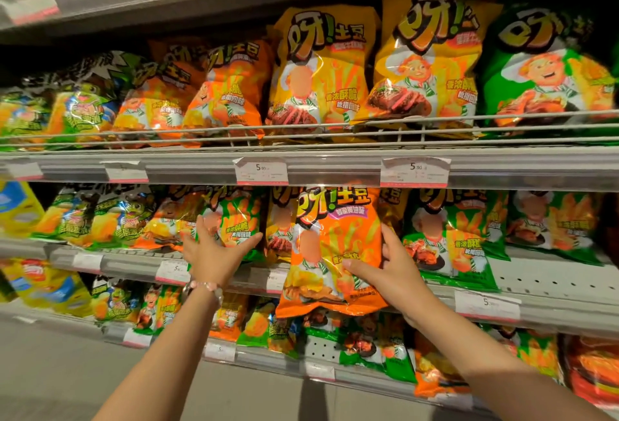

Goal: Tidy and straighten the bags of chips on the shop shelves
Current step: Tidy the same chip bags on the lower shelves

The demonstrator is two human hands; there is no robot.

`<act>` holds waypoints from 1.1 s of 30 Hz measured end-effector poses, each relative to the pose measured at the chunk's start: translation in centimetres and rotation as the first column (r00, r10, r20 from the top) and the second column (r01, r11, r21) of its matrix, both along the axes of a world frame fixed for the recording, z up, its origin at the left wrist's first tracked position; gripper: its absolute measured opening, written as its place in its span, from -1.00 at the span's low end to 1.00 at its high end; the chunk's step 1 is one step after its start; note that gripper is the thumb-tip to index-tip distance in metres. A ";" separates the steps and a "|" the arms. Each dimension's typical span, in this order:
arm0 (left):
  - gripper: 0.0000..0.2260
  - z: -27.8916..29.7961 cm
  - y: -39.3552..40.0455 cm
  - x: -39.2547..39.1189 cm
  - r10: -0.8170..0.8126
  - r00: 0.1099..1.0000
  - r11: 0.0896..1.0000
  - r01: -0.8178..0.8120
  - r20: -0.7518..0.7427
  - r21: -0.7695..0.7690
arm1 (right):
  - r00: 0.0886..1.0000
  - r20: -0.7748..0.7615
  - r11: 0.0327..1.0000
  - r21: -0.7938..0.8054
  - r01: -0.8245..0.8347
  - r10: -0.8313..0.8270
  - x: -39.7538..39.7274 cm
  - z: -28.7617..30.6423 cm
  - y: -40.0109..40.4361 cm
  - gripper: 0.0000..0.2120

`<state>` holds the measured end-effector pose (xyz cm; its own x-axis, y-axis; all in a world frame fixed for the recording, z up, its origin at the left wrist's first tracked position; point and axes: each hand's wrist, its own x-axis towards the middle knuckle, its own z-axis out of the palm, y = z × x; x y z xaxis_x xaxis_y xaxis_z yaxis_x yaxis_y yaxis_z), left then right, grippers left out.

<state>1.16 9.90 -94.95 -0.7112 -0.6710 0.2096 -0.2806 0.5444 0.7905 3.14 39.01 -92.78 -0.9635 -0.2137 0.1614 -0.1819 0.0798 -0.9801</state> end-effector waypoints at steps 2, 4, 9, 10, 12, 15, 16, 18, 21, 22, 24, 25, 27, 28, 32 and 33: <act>0.15 0.0 -0.4 -0.7 -0.003 0.998 1.000 0.003 0.061 -0.009 | 1.000 -0.008 1.000 0.000 -0.006 0.006 -0.1 0.0 0.1 -0.35; 0.13 -0.2 -0.8 -1.1 0.001 0.995 1.000 0.001 0.097 -0.022 | 1.000 -0.018 1.000 0.004 -0.013 0.013 -0.2 0.0 0.1 -0.38; 0.05 -0.5 -1.6 -1.7 -0.007 0.991 0.999 0.014 0.135 -0.052 | 1.000 -0.020 1.000 0.001 -0.012 0.012 -0.4 0.1 0.1 -0.37; -0.01 -0.6 -1.8 -1.6 -0.003 0.994 0.999 0.008 0.111 -0.045 | 1.000 -0.018 1.000 0.000 -0.010 0.010 -0.4 0.2 0.0 -0.36; -0.11 -0.6 -2.2 -1.4 -0.002 0.999 1.000 0.003 0.040 -0.025 | 1.000 -0.018 1.000 0.002 -0.009 0.009 -0.5 0.3 -0.3 -0.36; -0.24 -0.3 -2.3 -0.8 0.012 0.999 1.000 -0.012 -0.049 -0.007 | 1.000 -0.012 1.000 0.014 -0.008 0.008 -0.5 0.5 -0.7 -0.38; -0.28 -0.1 -2.3 -0.5 0.021 0.997 1.000 -0.021 -0.075 -0.002 | 1.000 -0.007 1.000 0.026 -0.010 0.010 -0.5 0.6 -0.9 -0.37; -0.35 0.3 -2.3 0.5 0.021 0.990 1.000 -0.018 -0.137 0.025 | 1.000 0.010 0.998 0.056 -0.014 0.014 -0.5 0.7 -1.4 -0.32; -0.54 0.5 -2.7 2.5 -0.009 0.973 0.999 0.018 -0.232 0.036 | 0.999 0.037 0.995 0.101 0.008 -0.012 -0.7 0.8 -2.7 -0.20; -0.62 0.7 -3.0 3.3 -0.008 0.968 0.999 0.018 -0.252 0.038 | 0.999 0.033 0.993 0.120 0.019 -0.024 -0.9 0.9 -3.2 -0.19; -0.65 0.9 -3.7 4.9 -0.001 0.962 0.999 0.010 -0.273 0.030 | 0.999 0.008 0.986 0.166 0.029 -0.031 -1.2 0.8 -4.5 -0.21; -0.64 1.2 -4.1 5.8 -0.001 0.961 1.000 0.008 -0.276 0.023 | 1.000 -0.005 0.982 0.187 0.029 -0.028 -1.4 0.8 -5.2 -0.23; -0.58 1.6 -5.0 7.2 0.008 0.963 1.000 0.000 -0.270 0.031 | 0.999 -0.030 0.977 0.214 0.027 -0.021 -2.0 0.8 -6.9 -0.24; -0.54 1.7 -5.6 7.8 0.022 0.964 0.999 -0.015 -0.265 0.028 | 0.999 -0.046 0.974 0.223 0.028 -0.019 -2.3 0.8 -7.9 -0.24; -0.51 1.9 -7.2 10.3 0.090 0.958 0.996 -0.091 -0.272 0.010 | 0.992 -0.118 0.966 0.251 0.063 -0.034 -3.2 0.9 -12.3 -0.26; -0.49 1.9 -7.5 11.0 0.101 0.955 0.995 -0.103 -0.277 0.009 | 0.991 -0.127 0.965 0.250 0.076 -0.045 -3.5 0.9 -13.4 -0.27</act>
